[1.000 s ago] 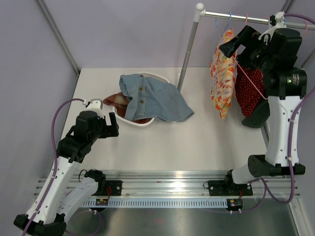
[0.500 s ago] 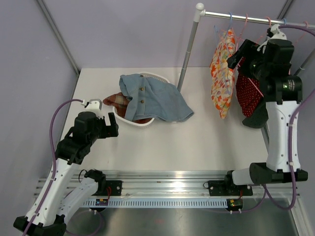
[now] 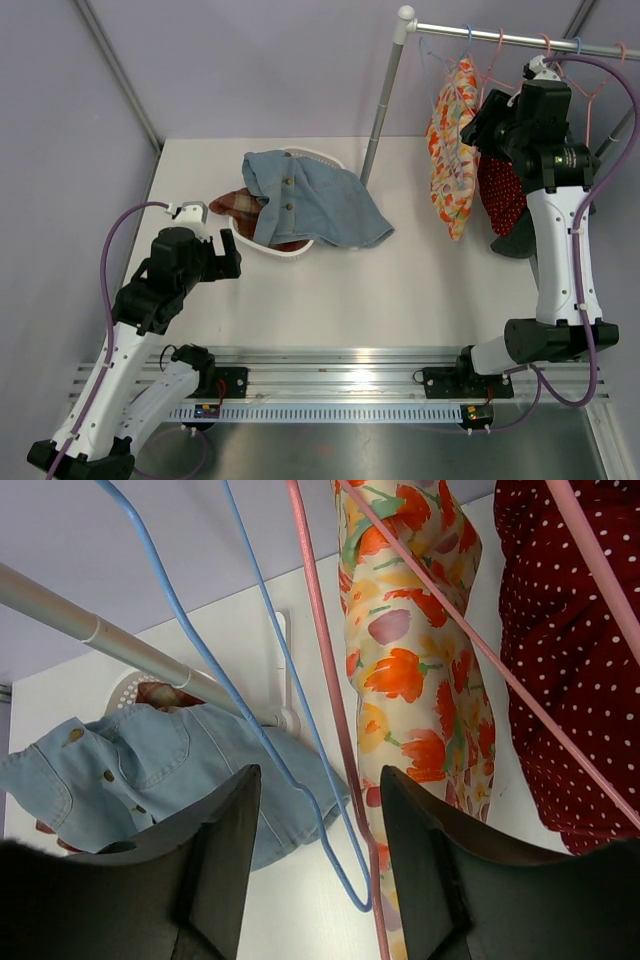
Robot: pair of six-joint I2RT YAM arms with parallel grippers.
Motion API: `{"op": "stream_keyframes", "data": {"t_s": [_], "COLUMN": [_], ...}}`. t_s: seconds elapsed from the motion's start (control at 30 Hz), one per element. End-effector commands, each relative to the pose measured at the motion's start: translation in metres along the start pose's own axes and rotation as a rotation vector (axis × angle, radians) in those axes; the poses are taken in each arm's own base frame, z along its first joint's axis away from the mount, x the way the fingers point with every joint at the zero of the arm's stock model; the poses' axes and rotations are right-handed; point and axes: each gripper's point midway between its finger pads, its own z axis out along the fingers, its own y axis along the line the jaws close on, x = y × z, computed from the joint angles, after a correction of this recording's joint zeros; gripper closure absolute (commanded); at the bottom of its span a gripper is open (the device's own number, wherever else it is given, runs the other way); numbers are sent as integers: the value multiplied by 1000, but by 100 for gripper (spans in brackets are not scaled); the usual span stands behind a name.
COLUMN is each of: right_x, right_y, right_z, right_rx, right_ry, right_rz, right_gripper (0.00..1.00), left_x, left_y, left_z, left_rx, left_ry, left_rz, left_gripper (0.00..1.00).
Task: Remove the skirt from the hanger
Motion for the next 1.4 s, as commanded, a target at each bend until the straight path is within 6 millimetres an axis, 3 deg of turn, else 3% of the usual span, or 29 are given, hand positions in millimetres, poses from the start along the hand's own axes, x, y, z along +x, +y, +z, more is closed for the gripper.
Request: {"op": "stream_keyframes", "data": {"t_s": [0.0,0.13,0.2,0.23,0.27,0.3,0.37,0.43,0.53,0.57,0.63,0.67,0.7,0.73,0.77,0.83,0.93,0.97,1.0,1.17,1.23,1.37], "right_x": [-12,-12,-11,-12,-11,-11,-9,-8,-15,-18,-30,-35,-37,-49,-53,-61,-66,-67,-66,-60,-56,-54], "right_y": [0,-3,-4,-5,-6,-6,-6,-2,3,5,11,13,14,20,23,29,37,40,42,43,44,46], "right_z": [1,5,9,10,13,15,17,16,5,0,-14,-22,-28,-40,-47,-62,-75,-79,-81,-83,-84,-85], "right_rx": [7,18,25,33,39,40,37,15,-11,-17,-34,-41,-45,-63,-75,-103,-138,-152,-161,-181,-187,-201], "right_ry": [-58,-68,-64,-69,-63,-61,-57,-58,-81,-88,-115,-131,-131,-165,-175,-191,-199,-203,-200,-180,-174,-171], "right_rz": [-13,-16,-26,-27,-29,-29,-26,-21,-7,-5,-3,-2,-2,1,8,13,24,28,29,28,30,40], "right_gripper": [42,44,51,62,86,100,100,100,100,100,100,100,100,100,100,100,100,100,100,100,100,100], "left_x": [-11,-11,-10,-11,-10,-14,-18,-32,-52,-68,-75,-93,-89,-94,-112,-114,-139,-127,-137,-126,-135,-131], "left_y": [-7,-7,-7,-7,-10,-13,-20,-40,-93,-123,-160,-197,-221,-239,-270,-304,-347,-367,-378,-427,-436,-459], "left_z": [1,1,2,1,2,-1,-2,-5,-7,-16,-6,-22,-10,-11,-30,-21,-36,-27,-37,-50,-63,-81], "left_rx": [34,34,32,34,48,60,84,154,305,389,450,571,614,670,808,901,1052,1081,1117,1257,1306,1392], "left_ry": [-43,-43,-38,-39,-26,-31,-37,-77,-112,-163,-166,-235,-214,-234,-303,-298,-352,-323,-354,-376,-393,-385], "left_rz": [0,-2,-3,-2,2,3,9,4,17,38,109,134,171,194,191,198,202,222,223,241,226,249], "left_gripper": [1,1,1,1,1,1,1,1,1,1,1,1,1,1,1,1,1,1,1,1,1,1]}}
